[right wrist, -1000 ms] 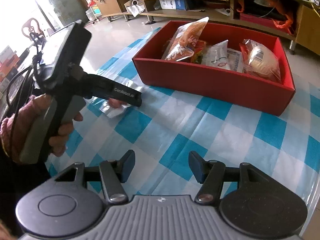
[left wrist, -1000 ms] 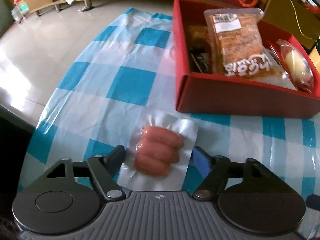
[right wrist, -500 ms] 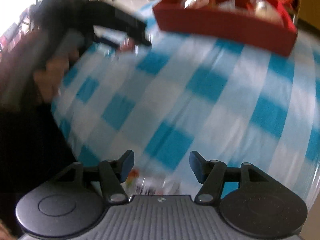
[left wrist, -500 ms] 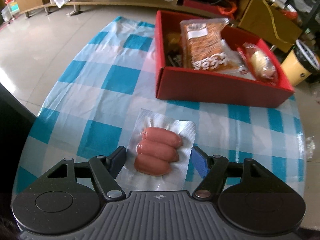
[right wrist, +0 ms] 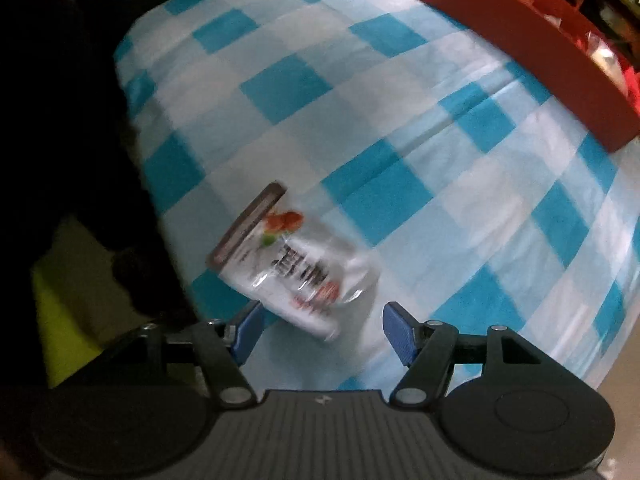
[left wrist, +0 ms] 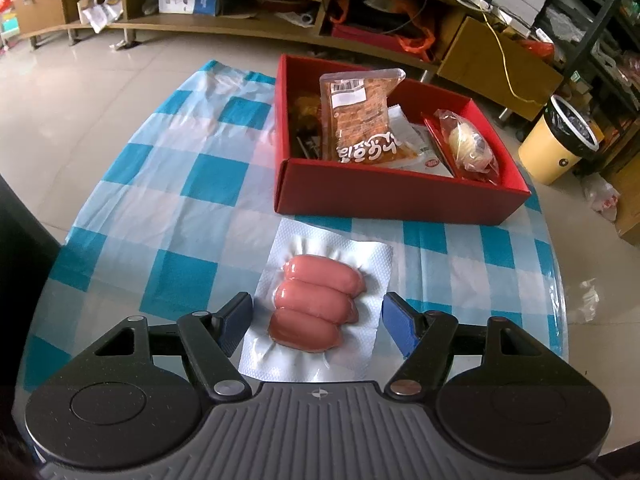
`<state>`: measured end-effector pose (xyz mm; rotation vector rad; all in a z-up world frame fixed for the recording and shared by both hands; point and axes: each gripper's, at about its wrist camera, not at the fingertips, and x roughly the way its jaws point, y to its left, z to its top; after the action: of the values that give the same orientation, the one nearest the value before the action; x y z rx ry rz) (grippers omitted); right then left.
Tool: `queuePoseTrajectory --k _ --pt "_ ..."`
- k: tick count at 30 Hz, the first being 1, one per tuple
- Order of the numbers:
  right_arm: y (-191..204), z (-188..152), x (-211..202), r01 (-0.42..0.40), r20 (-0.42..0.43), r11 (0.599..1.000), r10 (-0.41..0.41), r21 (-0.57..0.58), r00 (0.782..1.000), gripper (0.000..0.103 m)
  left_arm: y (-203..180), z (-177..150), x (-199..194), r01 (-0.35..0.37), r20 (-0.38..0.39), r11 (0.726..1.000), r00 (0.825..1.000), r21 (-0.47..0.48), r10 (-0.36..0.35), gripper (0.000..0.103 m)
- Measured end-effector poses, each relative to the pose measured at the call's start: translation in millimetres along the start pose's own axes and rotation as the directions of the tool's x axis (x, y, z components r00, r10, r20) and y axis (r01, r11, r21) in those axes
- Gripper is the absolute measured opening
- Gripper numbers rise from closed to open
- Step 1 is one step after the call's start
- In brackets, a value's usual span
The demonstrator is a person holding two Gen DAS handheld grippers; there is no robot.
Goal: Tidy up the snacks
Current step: 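Grasp the white jujube snack bag with the right tool while the left tool reaches the sausage pack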
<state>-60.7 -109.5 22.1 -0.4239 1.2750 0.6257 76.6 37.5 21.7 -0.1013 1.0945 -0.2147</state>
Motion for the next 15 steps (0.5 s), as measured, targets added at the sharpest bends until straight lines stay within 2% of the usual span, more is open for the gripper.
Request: queuePoseTrajectory --k 3,6,12,15 --pt "-4 30 9 0.024 0.059 1.000 -0.024 0.008 0.998 0.064 3 2 1 0.001 -0.002 1.000 1.000 -0.010 -0.001 0.077" --pt "-15 51 17 -0.031 0.060 0.999 0.028 0.043 0.998 0.064 8 3 3 0.005 -0.008 1.000 1.000 -0.028 -0.005 0.077" --pt "-47 41 5 -0.122 0.074 0.976 0.110 0.181 0.991 0.065 19 1 4 0.022 -0.018 0.999 1.000 -0.044 -0.023 0.077" --pt "-43 33 7 -0.151 0.045 0.977 0.146 0.148 0.988 0.065 22 1 6 0.032 -0.031 0.998 0.999 -0.054 -0.033 0.077"
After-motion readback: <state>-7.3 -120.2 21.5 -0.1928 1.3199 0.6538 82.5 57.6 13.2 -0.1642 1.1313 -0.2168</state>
